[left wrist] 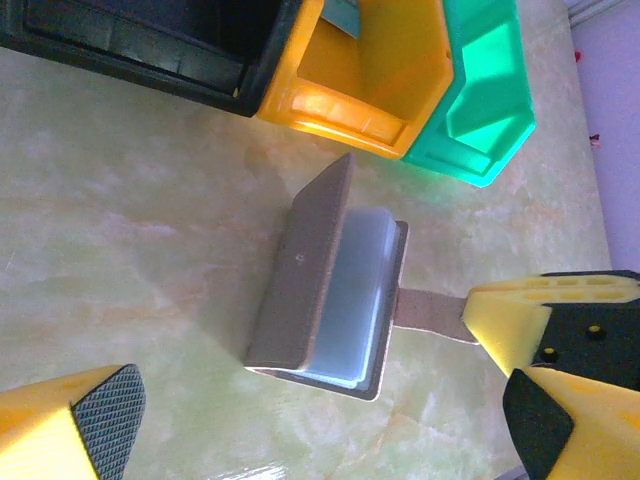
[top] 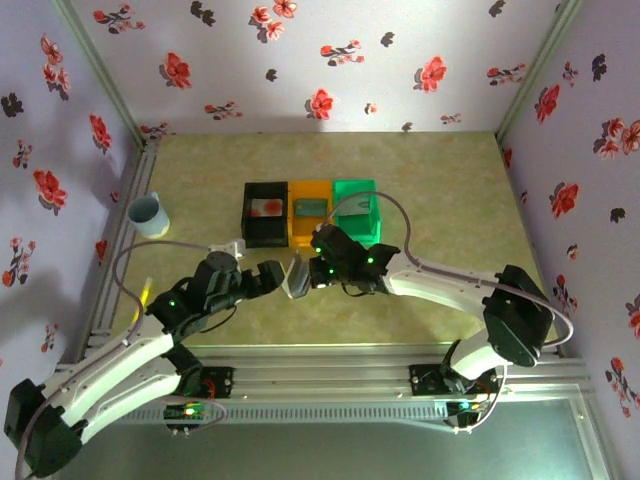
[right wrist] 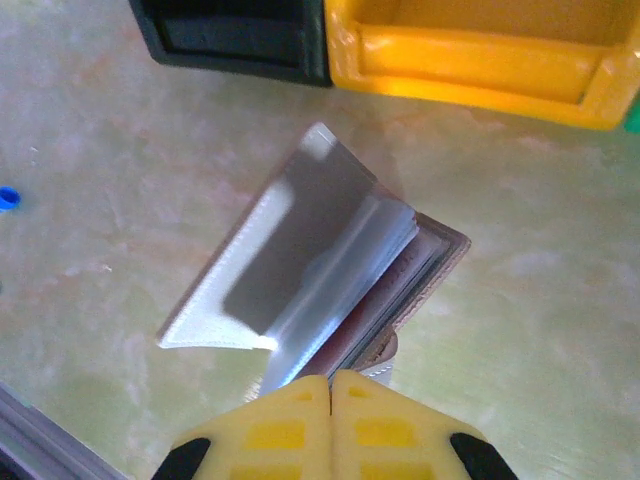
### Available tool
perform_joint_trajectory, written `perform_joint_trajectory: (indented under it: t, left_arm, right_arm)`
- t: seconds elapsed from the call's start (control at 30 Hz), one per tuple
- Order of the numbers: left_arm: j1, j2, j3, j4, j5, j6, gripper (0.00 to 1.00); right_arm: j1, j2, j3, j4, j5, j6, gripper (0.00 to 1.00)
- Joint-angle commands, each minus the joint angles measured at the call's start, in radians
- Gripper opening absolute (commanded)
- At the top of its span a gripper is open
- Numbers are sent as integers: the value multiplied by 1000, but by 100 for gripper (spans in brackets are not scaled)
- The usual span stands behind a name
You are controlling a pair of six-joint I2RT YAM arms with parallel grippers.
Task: Take the credit cards out of the card holder
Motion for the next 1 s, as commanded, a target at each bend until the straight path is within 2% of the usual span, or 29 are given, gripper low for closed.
perform_joint_trajectory:
  t: [0.0,0.17,0.43,0.97]
  left_arm:
    - [-16,4,12,-13,-32,-22,96]
    - [-39,28,17,-4,-37,-30,95]
    - [-79,42,25,5,-73,-41,95]
    - [-152,127,52,37,-124,-48,95]
  right_arm:
    - [-13,-28,-45,-21,-24,-24,0]
    - [-22,-50,-67,-21,-46,-38,0]
    - [-21,-53,4,-64,-75,-62,0]
    - [-17,-58,4,-23,-158,-72,0]
